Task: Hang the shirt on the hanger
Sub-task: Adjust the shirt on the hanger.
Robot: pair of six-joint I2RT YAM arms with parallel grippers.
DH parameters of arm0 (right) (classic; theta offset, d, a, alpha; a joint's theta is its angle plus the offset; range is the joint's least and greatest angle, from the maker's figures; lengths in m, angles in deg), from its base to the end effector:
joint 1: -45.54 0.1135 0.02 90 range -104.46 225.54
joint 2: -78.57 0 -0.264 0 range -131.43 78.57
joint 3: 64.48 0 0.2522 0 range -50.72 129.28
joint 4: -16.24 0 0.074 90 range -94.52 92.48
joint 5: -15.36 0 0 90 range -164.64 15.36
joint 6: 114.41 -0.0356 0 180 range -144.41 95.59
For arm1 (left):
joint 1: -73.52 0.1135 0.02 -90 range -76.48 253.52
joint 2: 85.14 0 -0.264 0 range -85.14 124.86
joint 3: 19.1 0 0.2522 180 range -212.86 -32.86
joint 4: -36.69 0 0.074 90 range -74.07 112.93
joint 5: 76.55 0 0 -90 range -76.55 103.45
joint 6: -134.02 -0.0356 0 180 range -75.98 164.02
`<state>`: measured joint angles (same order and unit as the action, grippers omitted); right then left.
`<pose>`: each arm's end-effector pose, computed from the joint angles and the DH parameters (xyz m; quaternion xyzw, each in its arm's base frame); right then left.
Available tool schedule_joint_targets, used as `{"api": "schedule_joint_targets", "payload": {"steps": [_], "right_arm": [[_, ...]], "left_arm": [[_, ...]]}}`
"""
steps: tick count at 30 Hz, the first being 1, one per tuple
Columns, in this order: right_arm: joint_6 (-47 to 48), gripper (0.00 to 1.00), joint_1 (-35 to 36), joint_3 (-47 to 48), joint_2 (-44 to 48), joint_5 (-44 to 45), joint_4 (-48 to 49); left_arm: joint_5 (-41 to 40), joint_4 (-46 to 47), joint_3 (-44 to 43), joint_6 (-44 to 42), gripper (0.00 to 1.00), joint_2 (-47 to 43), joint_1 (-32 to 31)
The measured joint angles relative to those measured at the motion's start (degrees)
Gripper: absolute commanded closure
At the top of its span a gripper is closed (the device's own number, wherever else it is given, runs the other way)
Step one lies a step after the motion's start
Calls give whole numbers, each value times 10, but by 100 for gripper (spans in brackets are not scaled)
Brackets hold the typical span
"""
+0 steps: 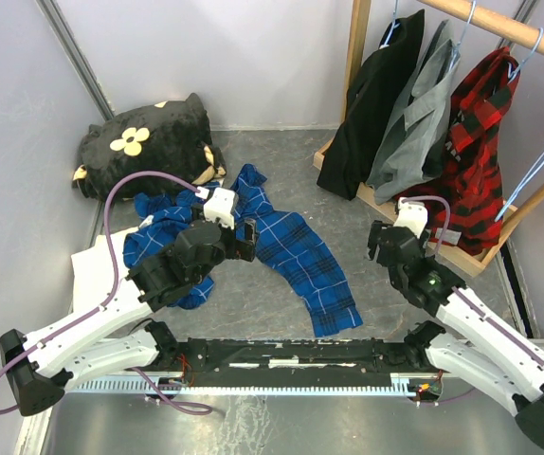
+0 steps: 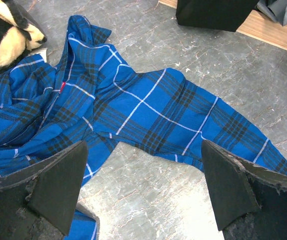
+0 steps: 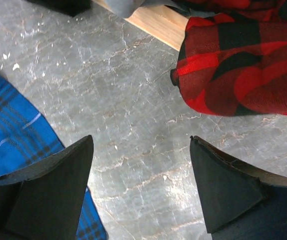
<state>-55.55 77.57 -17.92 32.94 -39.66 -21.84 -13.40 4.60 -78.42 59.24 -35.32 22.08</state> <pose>0.1548 0.0727 0.2440 0.1271 0.8551 -0.0070 0.5025 0.1348 -0.1433 0.3162 0.1291 0.8091 -0.1352 0.5571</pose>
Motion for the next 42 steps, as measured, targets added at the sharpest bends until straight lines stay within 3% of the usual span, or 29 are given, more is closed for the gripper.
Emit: {"api": "schedule_joint_targets", "payload": {"steps": [5, 11, 22, 24, 26, 31, 42], "right_arm": [[1, 13, 97, 35, 21, 77, -75], [45, 9, 193, 169, -19, 168, -123], [99, 5, 208, 516, -156, 284, -274], [95, 5, 188, 569, -181, 282, -311], [94, 5, 126, 598, -199, 247, -327], [107, 5, -7, 594, -222, 140, -331], [167, 14, -92, 538, -252, 26, -239]], "left_arm": [[0, 0, 0, 0, 0, 0, 0], [0, 0, 0, 0, 0, 0, 0], [-1, 0, 0, 0, 0, -4, 0], [-1, 0, 0, 0, 0, -5, 0], [-1, 0, 0, 0, 0, -5, 0], [-1, 0, 0, 0, 0, -5, 0], [1, 0, 0, 0, 0, -2, 0]]}}
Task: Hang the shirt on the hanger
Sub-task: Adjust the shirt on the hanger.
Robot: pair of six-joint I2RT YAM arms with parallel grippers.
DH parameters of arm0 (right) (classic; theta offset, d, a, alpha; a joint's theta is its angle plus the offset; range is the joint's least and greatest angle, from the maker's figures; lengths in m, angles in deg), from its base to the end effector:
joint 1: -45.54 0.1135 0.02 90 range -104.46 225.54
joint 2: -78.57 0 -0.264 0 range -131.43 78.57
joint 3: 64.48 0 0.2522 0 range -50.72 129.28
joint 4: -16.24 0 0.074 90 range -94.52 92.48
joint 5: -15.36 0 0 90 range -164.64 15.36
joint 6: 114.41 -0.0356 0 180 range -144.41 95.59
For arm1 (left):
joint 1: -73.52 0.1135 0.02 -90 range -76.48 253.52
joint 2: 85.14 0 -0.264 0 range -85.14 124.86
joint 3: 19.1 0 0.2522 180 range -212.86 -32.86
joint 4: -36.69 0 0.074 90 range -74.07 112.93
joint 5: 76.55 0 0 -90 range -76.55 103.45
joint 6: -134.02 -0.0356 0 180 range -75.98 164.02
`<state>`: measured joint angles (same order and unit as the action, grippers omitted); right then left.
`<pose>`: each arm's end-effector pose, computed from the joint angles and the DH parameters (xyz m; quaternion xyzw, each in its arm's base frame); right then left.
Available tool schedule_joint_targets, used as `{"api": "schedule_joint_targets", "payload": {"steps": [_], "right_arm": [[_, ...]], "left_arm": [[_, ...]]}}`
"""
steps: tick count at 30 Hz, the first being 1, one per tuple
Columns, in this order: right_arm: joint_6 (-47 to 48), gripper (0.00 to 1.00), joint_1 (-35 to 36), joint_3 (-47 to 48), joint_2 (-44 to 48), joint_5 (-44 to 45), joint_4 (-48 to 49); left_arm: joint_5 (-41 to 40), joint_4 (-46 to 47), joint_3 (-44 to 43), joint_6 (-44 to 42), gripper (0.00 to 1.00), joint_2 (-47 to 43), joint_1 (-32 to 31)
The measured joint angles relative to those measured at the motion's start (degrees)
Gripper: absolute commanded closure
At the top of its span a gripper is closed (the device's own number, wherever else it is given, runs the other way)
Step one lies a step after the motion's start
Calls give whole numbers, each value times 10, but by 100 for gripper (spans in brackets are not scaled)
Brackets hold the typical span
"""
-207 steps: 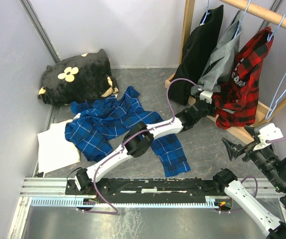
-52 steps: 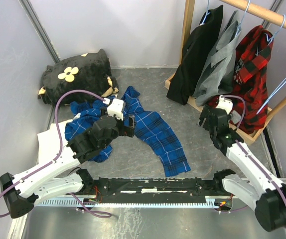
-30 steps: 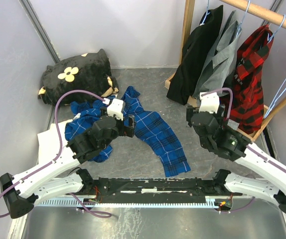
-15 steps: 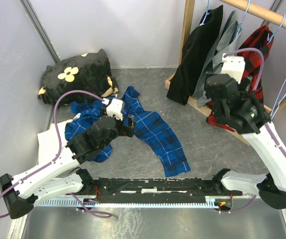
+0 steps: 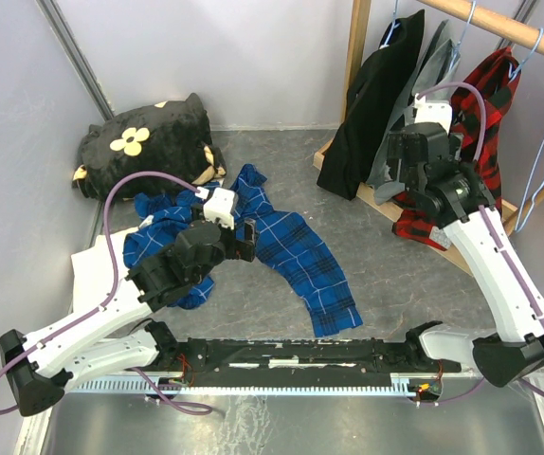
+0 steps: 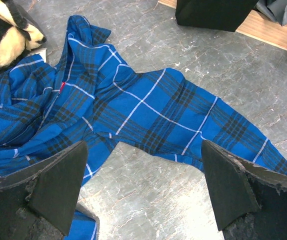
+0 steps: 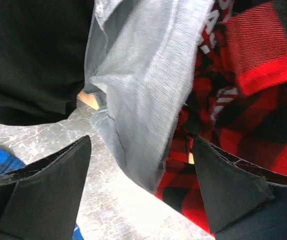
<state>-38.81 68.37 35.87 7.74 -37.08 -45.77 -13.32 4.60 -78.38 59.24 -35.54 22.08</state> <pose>0.2287 0.0727 0.4322 0.0934 0.8391 -0.1221 0.5217 0.1343 -0.1427 0.3166 0.1289 0.8084 -0.1366 0.5578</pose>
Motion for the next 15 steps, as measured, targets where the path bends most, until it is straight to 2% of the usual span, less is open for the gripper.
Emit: {"api": "schedule_joint_targets", "payload": {"steps": [4, 8, 10, 15], "right_arm": [[5, 36, -14, -24, -6, -68, 23], [-9, 52, -14, -46, -6, -153, 38], [-17, 58, -14, -56, -4, -203, 55], [-34, 59, -14, -64, 8, -296, 102]], "left_arm": [[1, 0, 0, 0, 0, 3, 0], [1, 0, 0, 0, 0, 3, 0], [2, 0, 0, 0, 0, 4, 0], [2, 0, 0, 0, 0, 5, 0]]}}
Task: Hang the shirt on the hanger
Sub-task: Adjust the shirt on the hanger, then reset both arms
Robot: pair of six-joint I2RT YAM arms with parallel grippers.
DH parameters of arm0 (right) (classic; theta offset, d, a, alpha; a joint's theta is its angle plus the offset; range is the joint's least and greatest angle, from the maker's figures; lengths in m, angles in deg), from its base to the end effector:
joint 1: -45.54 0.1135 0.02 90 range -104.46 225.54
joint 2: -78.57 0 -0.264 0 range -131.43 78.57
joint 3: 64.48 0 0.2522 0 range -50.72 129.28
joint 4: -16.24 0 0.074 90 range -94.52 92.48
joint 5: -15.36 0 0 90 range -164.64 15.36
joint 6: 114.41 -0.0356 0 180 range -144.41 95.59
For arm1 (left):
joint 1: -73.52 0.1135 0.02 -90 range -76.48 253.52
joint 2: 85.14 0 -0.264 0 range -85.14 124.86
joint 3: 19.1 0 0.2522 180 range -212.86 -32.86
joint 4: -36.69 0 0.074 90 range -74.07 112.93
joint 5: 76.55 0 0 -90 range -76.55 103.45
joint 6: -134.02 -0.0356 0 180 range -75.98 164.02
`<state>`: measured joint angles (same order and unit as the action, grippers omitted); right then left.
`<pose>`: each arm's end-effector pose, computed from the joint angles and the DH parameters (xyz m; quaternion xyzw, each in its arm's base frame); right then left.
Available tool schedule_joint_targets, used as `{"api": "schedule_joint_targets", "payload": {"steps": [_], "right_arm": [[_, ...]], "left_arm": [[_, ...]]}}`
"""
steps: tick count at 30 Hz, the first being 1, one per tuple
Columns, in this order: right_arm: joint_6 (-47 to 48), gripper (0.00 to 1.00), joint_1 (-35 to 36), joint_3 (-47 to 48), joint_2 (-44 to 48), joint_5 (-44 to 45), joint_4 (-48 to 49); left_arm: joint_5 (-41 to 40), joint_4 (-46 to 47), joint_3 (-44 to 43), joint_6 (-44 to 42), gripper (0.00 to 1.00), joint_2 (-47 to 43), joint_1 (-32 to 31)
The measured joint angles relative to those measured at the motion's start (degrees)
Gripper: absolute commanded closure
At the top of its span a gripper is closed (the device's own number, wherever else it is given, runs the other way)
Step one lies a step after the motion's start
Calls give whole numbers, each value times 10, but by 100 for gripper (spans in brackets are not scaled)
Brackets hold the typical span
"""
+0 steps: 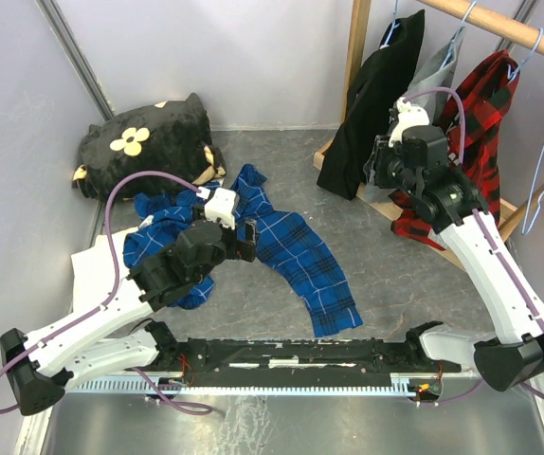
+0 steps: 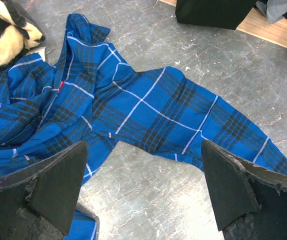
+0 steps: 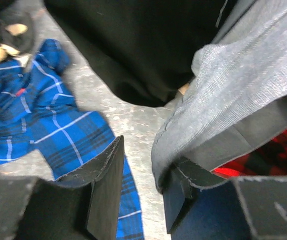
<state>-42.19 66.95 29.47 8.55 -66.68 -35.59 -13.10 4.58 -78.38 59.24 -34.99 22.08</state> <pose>0.2409 0.0892 0.4128 0.0087 0.8554 0.1165 0.5047 0.1354 -0.1443 0.3149 0.1318 0.8107 -0.1353 0.5541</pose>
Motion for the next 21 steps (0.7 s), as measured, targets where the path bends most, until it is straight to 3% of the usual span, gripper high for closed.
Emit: {"api": "schedule_joint_targets", "payload": {"steps": [6, 12, 16, 21], "right_arm": [[-6, 57, 0, 0, 18, -52, 47], [-2, 41, 0, -22, 38, -46, 65], [34, 22, 0, -59, 58, -5, 64], [88, 16, 0, -123, 87, 3, 60]], "left_arm": [[0, 0, 0, 0, 0, 0, 0], [-1, 0, 0, 0, 0, -1, 0], [-1, 0, 0, 0, 0, -2, 0], [-2, 0, 0, 0, 0, -2, 0]]}}
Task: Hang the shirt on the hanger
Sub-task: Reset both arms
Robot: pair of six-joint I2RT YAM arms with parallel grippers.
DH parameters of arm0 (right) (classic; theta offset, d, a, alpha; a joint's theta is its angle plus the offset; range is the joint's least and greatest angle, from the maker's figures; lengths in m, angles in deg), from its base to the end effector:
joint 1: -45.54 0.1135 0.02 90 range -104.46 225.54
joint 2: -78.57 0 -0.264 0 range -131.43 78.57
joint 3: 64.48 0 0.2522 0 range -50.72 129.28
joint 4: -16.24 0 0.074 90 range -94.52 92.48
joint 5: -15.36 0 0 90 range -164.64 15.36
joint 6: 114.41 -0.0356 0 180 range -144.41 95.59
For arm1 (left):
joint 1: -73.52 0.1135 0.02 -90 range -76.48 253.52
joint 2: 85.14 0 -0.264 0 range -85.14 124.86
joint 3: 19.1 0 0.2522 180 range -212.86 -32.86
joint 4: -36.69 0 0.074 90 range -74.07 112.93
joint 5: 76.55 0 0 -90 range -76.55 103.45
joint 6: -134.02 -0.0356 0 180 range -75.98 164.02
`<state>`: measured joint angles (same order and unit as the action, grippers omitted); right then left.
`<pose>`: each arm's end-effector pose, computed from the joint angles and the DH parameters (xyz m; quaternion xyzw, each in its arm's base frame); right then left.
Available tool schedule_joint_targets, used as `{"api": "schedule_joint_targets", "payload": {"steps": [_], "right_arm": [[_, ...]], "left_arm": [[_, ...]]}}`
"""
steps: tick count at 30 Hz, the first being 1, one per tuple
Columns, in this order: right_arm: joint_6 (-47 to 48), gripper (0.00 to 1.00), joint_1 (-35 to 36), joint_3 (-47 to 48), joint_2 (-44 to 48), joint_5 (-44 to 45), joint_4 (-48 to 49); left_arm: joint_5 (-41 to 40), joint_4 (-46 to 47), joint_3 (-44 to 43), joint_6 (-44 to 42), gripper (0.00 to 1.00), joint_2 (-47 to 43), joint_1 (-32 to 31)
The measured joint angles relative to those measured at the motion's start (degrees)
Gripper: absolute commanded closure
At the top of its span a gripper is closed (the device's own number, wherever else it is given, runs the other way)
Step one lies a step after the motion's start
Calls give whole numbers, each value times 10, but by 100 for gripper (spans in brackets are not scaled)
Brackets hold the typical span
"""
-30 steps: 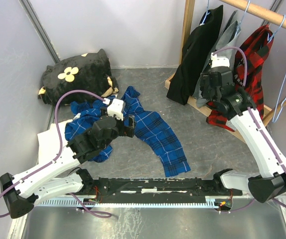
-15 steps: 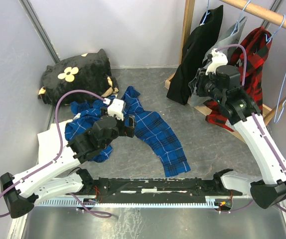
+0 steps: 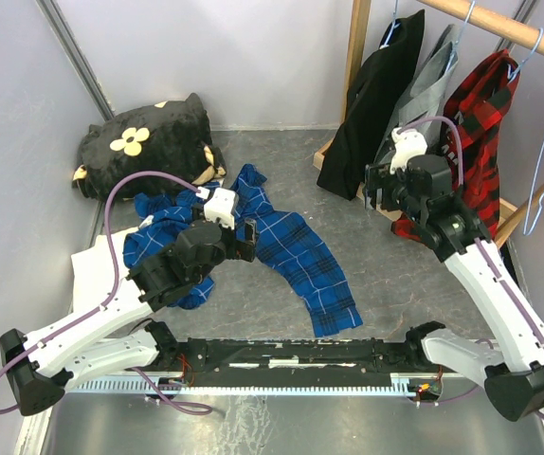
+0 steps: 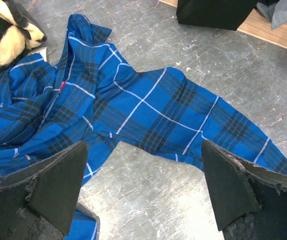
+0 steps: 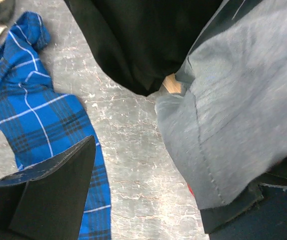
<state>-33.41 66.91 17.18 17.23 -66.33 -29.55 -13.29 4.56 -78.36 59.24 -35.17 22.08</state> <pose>0.2147 0.0785 0.3858 -0.0524 0.8426 0.0803 0.5299 0.1351 -0.1437 0.3153 0.1304 0.8101 -0.1347 0.5555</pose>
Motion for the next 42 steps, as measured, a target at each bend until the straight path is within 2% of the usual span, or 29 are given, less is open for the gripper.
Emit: {"api": "schedule_joint_targets", "payload": {"steps": [6, 8, 18, 23, 28, 34, 42], "right_arm": [[36, 8, 0, -59, 90, 7, 3], [39, 1, 0, -60, 129, 18, 3], [-36, 1, 0, -50, 251, 68, -77], [-63, 1, 0, -50, 283, 55, -138], [-70, 1, 0, -59, 293, 41, -177], [-67, 1, 0, -92, 299, 26, -184], [-59, 1, 0, -148, 337, 9, -152]], "left_arm": [[-2, -14, 0, 1, 1, 0, 0], [-2, -34, 0, 2, 1, 0, 0], [-2, -184, -77, 51, 1, 9, 0], [-44, -259, -84, 133, 1, 8, 0], [-82, -294, -83, 195, 1, -1, 1], [-150, -276, -66, 217, 1, -78, 2], [-157, -191, -15, 125, 1, -237, 3]]}}
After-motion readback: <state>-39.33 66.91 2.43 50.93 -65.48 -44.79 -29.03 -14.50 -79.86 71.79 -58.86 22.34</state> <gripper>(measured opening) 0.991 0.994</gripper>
